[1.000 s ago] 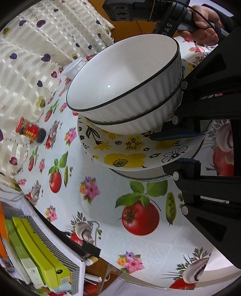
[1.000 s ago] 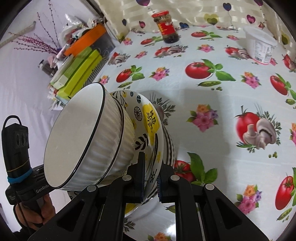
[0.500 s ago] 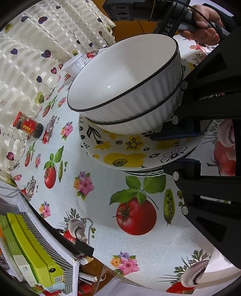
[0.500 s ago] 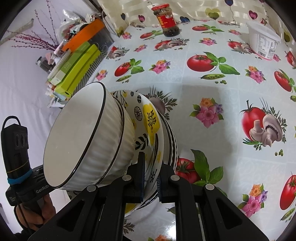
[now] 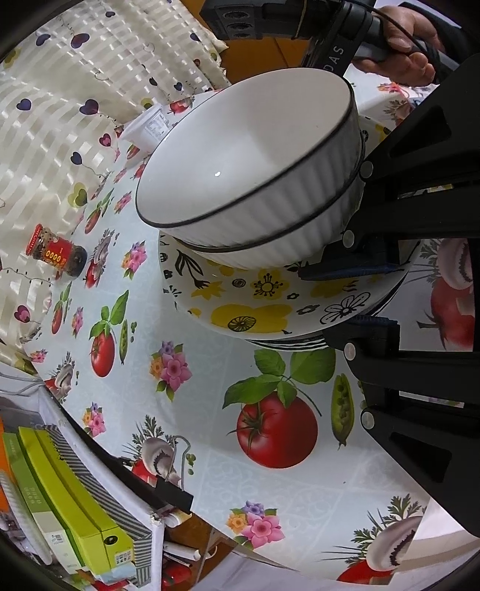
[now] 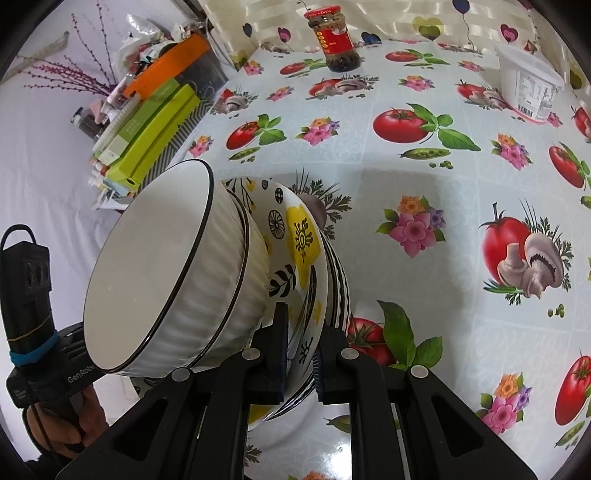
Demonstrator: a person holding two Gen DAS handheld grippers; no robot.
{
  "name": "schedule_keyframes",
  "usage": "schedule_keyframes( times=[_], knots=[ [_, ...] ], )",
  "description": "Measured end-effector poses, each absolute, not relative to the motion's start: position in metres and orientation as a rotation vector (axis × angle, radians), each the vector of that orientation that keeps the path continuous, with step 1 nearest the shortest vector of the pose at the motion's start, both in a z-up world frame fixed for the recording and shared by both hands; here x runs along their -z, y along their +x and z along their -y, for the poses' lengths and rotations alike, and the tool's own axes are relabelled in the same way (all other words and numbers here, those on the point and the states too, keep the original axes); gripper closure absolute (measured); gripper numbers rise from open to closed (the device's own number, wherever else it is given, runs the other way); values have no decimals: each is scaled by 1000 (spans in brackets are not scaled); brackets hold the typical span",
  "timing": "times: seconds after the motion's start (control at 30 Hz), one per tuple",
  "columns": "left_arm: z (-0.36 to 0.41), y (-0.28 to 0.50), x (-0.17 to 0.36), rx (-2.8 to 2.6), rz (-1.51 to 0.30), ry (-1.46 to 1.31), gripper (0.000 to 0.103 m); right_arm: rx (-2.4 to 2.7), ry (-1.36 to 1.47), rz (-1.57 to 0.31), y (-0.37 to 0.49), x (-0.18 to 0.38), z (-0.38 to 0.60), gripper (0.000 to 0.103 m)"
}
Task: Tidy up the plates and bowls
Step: 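Carry the floral plate with bowls over the white plate stack with both tools, then lower the floral plate onto the white plates and open both tools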
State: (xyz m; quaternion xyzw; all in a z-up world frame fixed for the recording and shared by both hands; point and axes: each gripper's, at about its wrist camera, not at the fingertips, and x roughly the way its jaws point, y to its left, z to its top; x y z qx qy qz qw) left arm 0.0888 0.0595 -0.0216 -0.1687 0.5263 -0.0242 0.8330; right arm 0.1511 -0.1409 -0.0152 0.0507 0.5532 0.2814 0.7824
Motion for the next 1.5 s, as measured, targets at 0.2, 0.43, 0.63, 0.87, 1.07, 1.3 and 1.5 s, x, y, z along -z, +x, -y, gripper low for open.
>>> schedule_keyframes(
  times=[0.2, 0.43, 0.63, 0.87, 1.07, 1.3, 1.5],
  knots=[
    [-63, 86, 22, 64, -1089, -382, 87, -610, 102, -1185, 150, 15, 138, 90],
    [-63, 85, 22, 61, -1083, -374, 87, -598, 106, -1204, 150, 15, 139, 90],
    [-63, 86, 22, 50, -1093, -387, 87, -563, 97, -1247, 154, 8, 138, 87],
    [-66, 84, 22, 58, -1096, -428, 87, -572, 143, -1255, 151, 5, 145, 85],
    [-69, 83, 17, 52, -1086, -440, 84, -570, 200, -1223, 151, -8, 157, 80],
    [-71, 75, 11, 37, -1052, -432, 84, -585, 218, -1143, 146, -23, 168, 73],
    [-73, 60, -6, 5, -968, -400, 84, -583, 197, -1090, 133, -21, 177, 73]
  ],
)
